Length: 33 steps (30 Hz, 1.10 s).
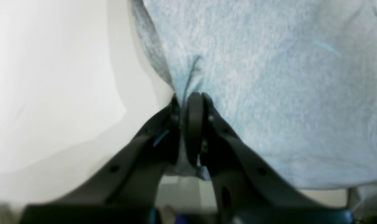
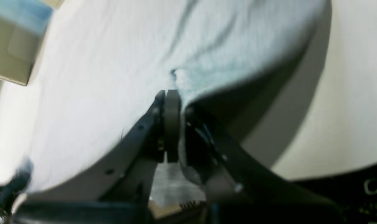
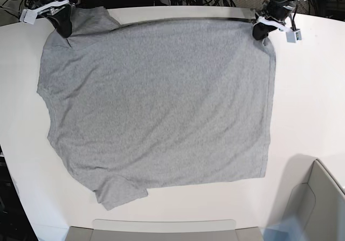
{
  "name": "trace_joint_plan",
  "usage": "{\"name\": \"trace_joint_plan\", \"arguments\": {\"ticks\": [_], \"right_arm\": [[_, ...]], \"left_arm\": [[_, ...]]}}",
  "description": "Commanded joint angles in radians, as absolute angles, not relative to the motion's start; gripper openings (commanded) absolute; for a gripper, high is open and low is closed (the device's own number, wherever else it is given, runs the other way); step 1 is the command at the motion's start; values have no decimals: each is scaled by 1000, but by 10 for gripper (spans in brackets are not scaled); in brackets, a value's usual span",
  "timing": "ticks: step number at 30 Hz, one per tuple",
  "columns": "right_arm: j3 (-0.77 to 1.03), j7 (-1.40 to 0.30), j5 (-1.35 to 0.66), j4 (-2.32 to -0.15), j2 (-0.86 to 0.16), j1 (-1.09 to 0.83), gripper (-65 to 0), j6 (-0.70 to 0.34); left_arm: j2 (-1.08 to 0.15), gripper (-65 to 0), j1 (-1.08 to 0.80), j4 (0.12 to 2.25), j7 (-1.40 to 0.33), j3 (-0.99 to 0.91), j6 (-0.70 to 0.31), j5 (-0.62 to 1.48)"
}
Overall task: Fold the T-shirt properly
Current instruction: 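Lift the shoulder edge with both grippers and pull it over the shirt body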
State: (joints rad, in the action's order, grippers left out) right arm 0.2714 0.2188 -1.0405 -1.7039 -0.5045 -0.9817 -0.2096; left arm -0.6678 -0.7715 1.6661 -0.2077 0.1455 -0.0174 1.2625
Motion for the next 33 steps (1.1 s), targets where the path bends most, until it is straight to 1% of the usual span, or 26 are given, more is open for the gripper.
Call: {"name": "trace_joint_plan", "arguments": {"ticks": [1,5,7,10,12,13,15,16,19,21,24,26,29,33], "right_arm": [[300,242,-1043,-1728,-510,-998,-650,-223],[335,240,-1043,-1759,-519,-995,-650,-223],[337,217,-1043,-1758,-549,-966,-650,-222],[349,77,-1043,-1755,-578,-889,-650,-222],[395,-10,-1043,-1753,-572,-837,-650,-222],[414,-58,-1041,-1753,-573,-803,-650,-222],[441,-159,-1024,-1750,-578,-737,-650,-222],[452,-209,-992,-1750,-578,-696,-650,-222],[447,-331,-860,-1748,-565,-567,-650,-223],[444,-406,-792,-1748,-529,-499,-650,-225],[453,-509,-714,-1750,-467,-401,-650,-311],[453,-558,-644,-1750,-424,-354,-650,-344],[455,-572,-535,-1750,-360,-311,-650,-357],[455,-573,-435,-1744,-305,-249,-650,-357]], "left_arm": [[-680,-650,-805,1687,-220,122,2,1257],[-680,-650,-831,1741,-229,64,8,1257],[-680,-650,-809,1741,-231,64,10,1257],[-680,-650,-746,1741,-232,67,12,1264],[-680,-650,-730,1741,-232,65,13,1265],[-680,-650,-727,1741,-232,64,27,1265],[-684,-650,-707,1741,-232,67,114,1265],[-685,-650,-676,1741,-234,71,157,1265],[-685,-650,-619,1739,-236,73,216,1265],[-684,-650,-581,1741,-280,70,240,1265],[-677,-650,-469,1739,-414,67,266,1259],[-677,-650,-421,1738,-469,65,282,1259],[-680,-650,-378,1739,-506,64,308,1265],[-679,-650,-305,1699,-527,65,308,1265]]}}
